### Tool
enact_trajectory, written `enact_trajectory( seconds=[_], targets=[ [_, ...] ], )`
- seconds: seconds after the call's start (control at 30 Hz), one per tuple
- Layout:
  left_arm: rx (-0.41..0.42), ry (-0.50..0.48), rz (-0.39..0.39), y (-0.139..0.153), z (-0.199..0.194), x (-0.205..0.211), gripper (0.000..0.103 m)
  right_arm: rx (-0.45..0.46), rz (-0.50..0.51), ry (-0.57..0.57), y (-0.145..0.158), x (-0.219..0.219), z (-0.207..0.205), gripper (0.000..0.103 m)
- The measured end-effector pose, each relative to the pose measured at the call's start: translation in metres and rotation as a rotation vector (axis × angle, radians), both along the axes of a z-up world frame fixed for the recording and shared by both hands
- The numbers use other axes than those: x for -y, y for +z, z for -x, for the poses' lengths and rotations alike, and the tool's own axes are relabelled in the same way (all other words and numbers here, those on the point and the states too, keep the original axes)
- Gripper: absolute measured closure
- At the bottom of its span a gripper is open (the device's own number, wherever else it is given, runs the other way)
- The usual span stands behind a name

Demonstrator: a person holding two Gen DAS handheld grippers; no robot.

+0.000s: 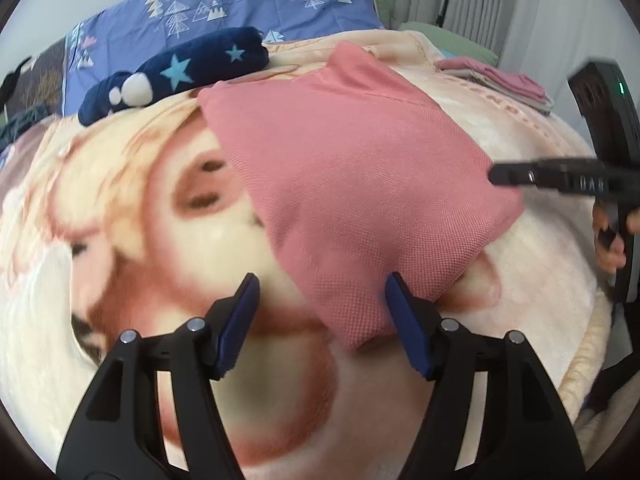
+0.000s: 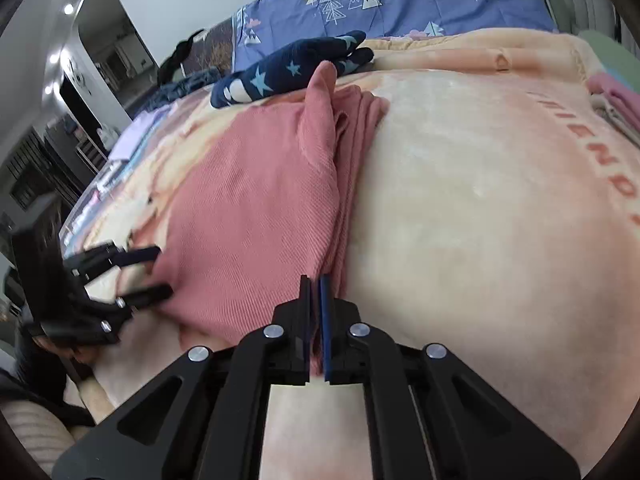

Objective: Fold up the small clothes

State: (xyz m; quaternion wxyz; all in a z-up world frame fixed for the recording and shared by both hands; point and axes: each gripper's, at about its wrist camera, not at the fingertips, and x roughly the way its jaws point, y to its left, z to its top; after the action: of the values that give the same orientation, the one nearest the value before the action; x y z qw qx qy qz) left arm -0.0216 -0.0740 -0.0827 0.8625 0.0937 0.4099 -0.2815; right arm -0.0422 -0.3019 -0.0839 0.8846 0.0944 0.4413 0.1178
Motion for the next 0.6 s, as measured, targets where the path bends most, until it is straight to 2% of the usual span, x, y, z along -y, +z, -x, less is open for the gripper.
enact_trajectory(
  seconds=[0.03,0.1,0.13,0.27,0.33,0.37,0.4,0.43,0.5,0.57,0.6],
  targets=[
    [-0.002,0.002,0.015,0.003,0.000,-0.004,0.040,-0.022,0.001,-0.001,-0.003,0.001,-0.002,0.099],
    [-0.003,-0.009,0.061,0.012,-0.001,-0.009,0.069,-0.039,-0.003,-0.004,-0.001,0.005,-0.009,0.098],
    [-0.001,-0.012,0.096,0.021,-0.003,-0.012,0.095,-0.032,-0.008,-0.003,0.004,0.006,-0.012,0.097],
    [0.056,-0.041,0.203,0.046,-0.011,-0.006,0.097,0.114,0.026,0.037,0.046,-0.005,-0.024,0.094],
    [0.056,-0.057,0.174,0.042,-0.018,0.009,0.096,0.178,0.039,0.100,0.060,-0.020,-0.044,0.094],
    [0.047,-0.058,0.144,0.035,-0.023,0.018,0.093,0.197,0.047,0.114,0.062,-0.026,-0.055,0.094],
    [0.037,-0.054,0.109,0.028,-0.028,0.027,0.090,0.205,0.050,0.120,0.062,-0.031,-0.074,0.094],
    [0.027,-0.045,0.054,0.017,-0.032,0.036,0.082,0.198,0.041,0.119,0.059,-0.034,-0.092,0.094],
    [0.030,-0.042,-0.008,0.001,-0.033,0.048,0.082,0.163,0.011,0.107,0.048,-0.035,-0.124,0.094],
    [0.062,-0.051,-0.031,-0.002,-0.028,0.051,0.079,0.120,0.083,0.033,0.031,-0.030,-0.147,0.094],
    [0.060,-0.058,-0.026,-0.002,-0.027,0.050,0.079,0.081,0.180,-0.060,0.016,-0.021,-0.159,0.097]
  ],
)
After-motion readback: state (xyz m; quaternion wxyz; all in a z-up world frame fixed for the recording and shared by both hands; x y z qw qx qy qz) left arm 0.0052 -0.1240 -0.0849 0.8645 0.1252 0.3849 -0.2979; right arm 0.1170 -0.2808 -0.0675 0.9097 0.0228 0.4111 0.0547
